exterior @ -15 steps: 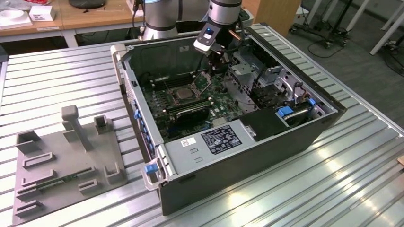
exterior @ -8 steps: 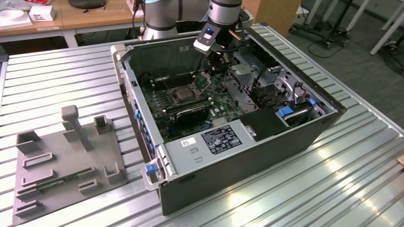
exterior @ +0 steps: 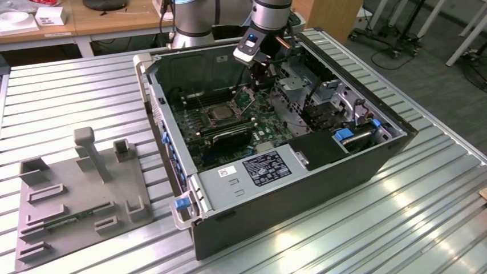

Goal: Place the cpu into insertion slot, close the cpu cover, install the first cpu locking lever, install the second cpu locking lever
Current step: 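Close the cpu cover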

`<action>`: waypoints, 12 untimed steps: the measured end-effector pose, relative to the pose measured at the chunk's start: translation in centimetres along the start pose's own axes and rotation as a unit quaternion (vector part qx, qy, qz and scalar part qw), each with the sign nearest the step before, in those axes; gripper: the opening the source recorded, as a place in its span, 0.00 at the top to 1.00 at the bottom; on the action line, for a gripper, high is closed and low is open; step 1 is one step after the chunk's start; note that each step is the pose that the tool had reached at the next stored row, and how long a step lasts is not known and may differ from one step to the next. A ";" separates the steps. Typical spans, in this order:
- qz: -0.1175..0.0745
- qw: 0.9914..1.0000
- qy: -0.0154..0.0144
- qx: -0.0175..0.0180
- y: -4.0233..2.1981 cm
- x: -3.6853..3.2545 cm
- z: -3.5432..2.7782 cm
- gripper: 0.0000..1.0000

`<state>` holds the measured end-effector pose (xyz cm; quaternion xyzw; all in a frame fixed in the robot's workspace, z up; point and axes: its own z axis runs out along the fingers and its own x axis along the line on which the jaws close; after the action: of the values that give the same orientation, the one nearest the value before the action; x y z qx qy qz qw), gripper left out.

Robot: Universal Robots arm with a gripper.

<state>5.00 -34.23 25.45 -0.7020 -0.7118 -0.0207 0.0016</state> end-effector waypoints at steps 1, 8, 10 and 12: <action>0.000 1.000 0.000 0.000 0.00 0.00 0.00 0.89; 0.000 1.000 0.000 0.000 0.25 -0.01 0.11 0.89; 0.000 1.000 0.000 -0.001 0.25 -0.01 0.32 0.89; 0.000 1.000 0.000 -0.002 0.24 -0.02 0.58 0.89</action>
<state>5.25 -34.23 24.87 -0.7020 -0.7119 -0.0220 0.0004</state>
